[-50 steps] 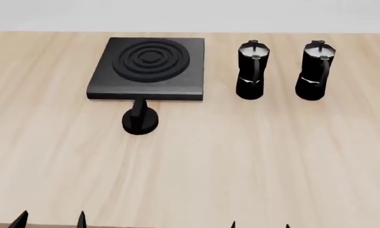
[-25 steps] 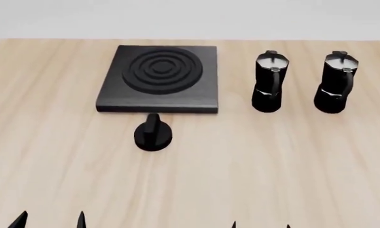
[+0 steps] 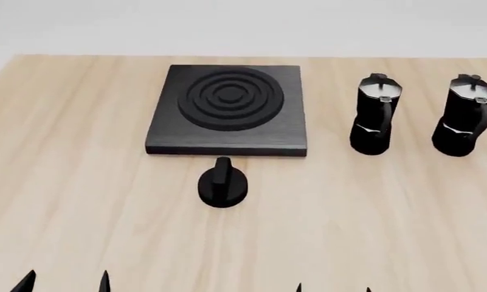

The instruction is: Put the right moka pot on the stove.

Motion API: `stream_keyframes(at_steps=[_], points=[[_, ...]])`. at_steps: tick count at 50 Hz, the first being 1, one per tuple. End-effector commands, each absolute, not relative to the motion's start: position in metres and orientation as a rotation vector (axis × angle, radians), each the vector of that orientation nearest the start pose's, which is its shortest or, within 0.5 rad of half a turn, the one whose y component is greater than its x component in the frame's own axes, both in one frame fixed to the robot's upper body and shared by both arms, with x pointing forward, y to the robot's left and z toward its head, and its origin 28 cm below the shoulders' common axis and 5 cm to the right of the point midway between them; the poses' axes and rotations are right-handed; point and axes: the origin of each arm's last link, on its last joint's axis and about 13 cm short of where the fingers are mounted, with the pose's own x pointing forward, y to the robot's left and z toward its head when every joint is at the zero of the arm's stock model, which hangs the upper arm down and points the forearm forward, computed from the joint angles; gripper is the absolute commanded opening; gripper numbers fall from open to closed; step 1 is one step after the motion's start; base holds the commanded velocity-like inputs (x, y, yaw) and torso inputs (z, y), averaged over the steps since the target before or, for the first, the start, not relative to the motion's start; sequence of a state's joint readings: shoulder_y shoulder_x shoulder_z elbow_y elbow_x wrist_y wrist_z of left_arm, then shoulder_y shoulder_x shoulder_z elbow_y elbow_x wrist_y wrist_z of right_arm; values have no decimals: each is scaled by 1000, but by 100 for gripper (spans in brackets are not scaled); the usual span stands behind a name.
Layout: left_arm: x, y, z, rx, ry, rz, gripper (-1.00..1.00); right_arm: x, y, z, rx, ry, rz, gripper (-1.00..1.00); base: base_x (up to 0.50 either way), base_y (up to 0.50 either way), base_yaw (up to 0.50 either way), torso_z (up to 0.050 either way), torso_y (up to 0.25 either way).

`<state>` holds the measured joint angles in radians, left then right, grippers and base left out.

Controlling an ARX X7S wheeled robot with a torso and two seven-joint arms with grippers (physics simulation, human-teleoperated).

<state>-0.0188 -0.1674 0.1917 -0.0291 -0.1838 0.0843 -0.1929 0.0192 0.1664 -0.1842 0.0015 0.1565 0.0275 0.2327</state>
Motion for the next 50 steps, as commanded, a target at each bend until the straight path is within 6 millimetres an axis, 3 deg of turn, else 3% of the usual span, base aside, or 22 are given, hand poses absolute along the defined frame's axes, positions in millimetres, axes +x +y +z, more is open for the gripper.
stream_keyframes(at_steps=[1, 50], points=[[211, 207, 13, -23, -39, 8, 100, 211, -100, 11, -11, 45, -51, 100, 133, 94, 0, 0, 0], [212, 207, 12, -20, -37, 9, 100, 212, -103, 10, 11, 50, -63, 100, 164, 8, 0, 0, 0]])
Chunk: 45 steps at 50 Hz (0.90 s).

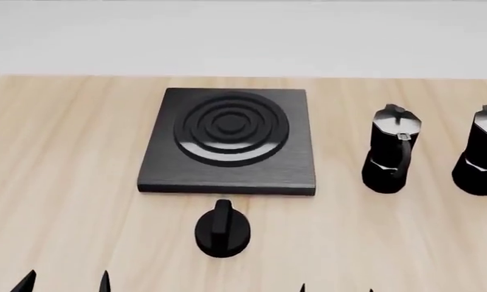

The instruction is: Put the right moka pot on the stove.

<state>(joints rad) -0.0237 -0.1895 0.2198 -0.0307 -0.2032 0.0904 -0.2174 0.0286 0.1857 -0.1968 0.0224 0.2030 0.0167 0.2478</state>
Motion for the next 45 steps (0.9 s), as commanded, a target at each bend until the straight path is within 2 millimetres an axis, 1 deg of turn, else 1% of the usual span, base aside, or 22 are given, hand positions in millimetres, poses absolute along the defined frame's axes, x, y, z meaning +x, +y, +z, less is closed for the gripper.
stream_keyframes(at_steps=[1, 23, 45], points=[[212, 207, 13, -20, -37, 9, 100, 212, -103, 11, 10, 50, -63, 100, 168, 0, 0, 0, 0], [212, 207, 13, -19, -34, 7, 100, 212, -104, 10, 17, 52, -61, 100, 169, -20, 0, 0, 0], [212, 207, 12, -19, -34, 6, 100, 213, -104, 8, 18, 56, -65, 100, 169, -77, 0, 0, 0]])
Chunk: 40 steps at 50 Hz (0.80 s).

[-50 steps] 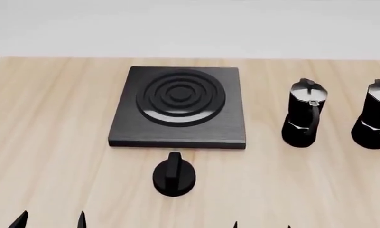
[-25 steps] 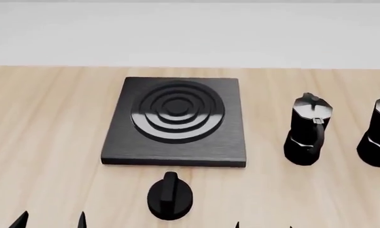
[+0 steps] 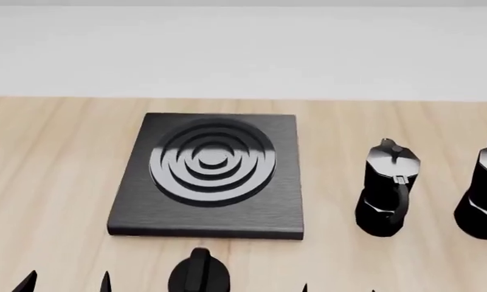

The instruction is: Put the right moka pot on the stove.

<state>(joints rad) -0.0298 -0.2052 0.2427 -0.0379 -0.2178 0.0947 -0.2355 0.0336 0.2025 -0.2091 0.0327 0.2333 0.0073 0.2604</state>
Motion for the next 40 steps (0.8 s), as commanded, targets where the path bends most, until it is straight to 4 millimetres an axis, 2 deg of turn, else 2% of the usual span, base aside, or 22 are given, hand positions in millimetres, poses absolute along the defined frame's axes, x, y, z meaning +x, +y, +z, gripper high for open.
stream_keyframes(at_steps=[1, 40], points=[[212, 207, 12, -19, -33, 6, 100, 213, -104, 8, 19, 56, -64, 100, 172, -94, 0, 0, 0], [212, 207, 12, -17, -29, 6, 100, 213, -105, 10, 10, 50, -64, 100, 178, -64, 0, 0, 0]])
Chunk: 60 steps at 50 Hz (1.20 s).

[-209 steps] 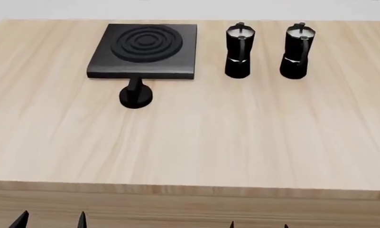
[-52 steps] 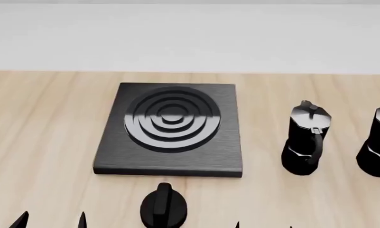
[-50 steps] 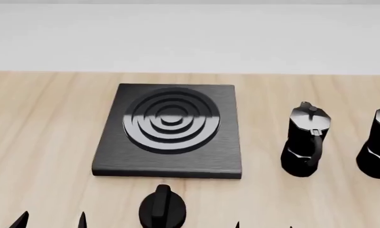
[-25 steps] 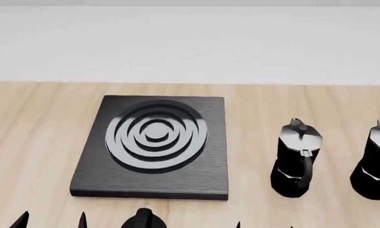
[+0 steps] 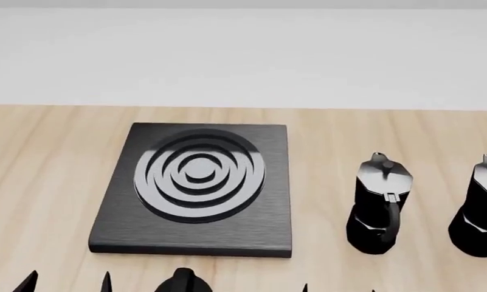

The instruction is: Put the right moka pot on the stove.

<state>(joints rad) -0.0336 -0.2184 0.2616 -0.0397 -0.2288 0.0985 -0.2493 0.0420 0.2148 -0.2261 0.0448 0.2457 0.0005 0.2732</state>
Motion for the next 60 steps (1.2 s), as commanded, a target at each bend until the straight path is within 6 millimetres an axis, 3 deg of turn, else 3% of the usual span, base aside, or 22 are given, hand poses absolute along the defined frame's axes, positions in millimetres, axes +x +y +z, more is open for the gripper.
stream_keyframes(at_steps=[1, 9, 20, 31, 41, 60], points=[[212, 207, 12, -19, -31, 8, 100, 212, -106, 10, 10, 49, -66, 100, 203, 0, 0, 0, 0], [209, 208, 20, -25, 1, -8, 100, 211, -108, 23, -12, 50, -51, 100, 0, 0, 0, 0, 0], [212, 220, 90, -7, -46, 5, 100, 211, -112, 56, -89, 37, -44, 100, 0, 0, 0, 0, 0], [208, 223, 135, 19, -89, -18, 100, 207, -118, 95, -96, -3, -38, 100, 0, 0, 0, 0, 0], [205, 227, 189, 16, -180, -28, 100, 204, -120, 124, -110, -84, -85, 100, 0, 0, 0, 0, 0], [205, 227, 189, 16, -180, -28, 100, 204, -120, 124, -110, -84, -85, 100, 0, 0, 0, 0, 0]])
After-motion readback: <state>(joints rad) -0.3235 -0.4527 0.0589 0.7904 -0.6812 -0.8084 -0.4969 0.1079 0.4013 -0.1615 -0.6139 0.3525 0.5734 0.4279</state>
